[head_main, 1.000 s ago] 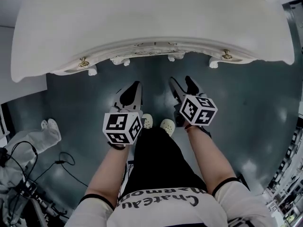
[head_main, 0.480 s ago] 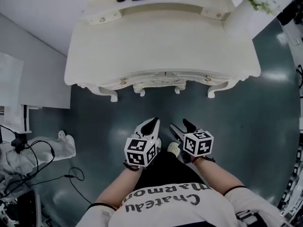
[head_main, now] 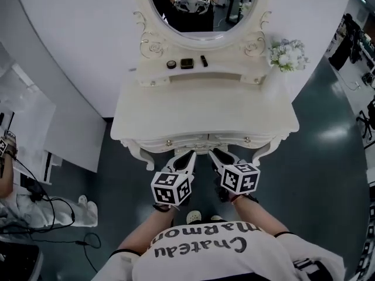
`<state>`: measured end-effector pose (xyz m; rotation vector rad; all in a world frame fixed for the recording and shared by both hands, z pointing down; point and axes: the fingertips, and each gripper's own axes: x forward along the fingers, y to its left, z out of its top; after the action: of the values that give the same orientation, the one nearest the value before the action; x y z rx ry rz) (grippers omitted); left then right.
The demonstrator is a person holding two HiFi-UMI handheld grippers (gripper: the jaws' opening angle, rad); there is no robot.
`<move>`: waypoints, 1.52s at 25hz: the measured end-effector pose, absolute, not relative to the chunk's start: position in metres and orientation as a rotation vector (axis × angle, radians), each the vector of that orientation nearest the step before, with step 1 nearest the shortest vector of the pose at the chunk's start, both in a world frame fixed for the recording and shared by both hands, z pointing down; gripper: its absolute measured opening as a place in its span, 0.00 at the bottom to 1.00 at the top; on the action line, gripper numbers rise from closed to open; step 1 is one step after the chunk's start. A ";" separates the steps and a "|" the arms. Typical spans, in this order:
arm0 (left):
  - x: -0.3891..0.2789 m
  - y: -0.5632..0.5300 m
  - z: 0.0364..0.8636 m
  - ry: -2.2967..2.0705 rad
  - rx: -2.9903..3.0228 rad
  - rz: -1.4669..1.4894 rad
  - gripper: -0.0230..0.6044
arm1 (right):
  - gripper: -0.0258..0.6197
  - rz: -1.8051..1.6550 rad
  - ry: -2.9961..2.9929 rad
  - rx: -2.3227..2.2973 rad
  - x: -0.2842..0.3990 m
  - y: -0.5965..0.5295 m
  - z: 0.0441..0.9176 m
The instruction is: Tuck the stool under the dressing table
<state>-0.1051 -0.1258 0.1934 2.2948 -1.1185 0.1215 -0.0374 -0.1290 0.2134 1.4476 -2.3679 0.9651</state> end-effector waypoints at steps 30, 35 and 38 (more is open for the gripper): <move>-0.149 -0.167 0.011 -1.047 2.589 -0.163 0.08 | 0.10 0.286 -2.638 1.592 -0.071 -0.169 -0.008; -0.155 -0.165 0.019 -1.044 2.564 -0.174 0.08 | 0.10 0.307 -2.608 1.615 -0.072 -0.165 0.000; -0.155 -0.166 0.024 -1.043 2.560 -0.172 0.08 | 0.10 0.325 -2.586 1.631 -0.069 -0.163 0.008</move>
<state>-0.1551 -0.1662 0.0242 2.5599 -1.0430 -0.1716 -0.0687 -0.1632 0.0077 1.6306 -2.5858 0.3247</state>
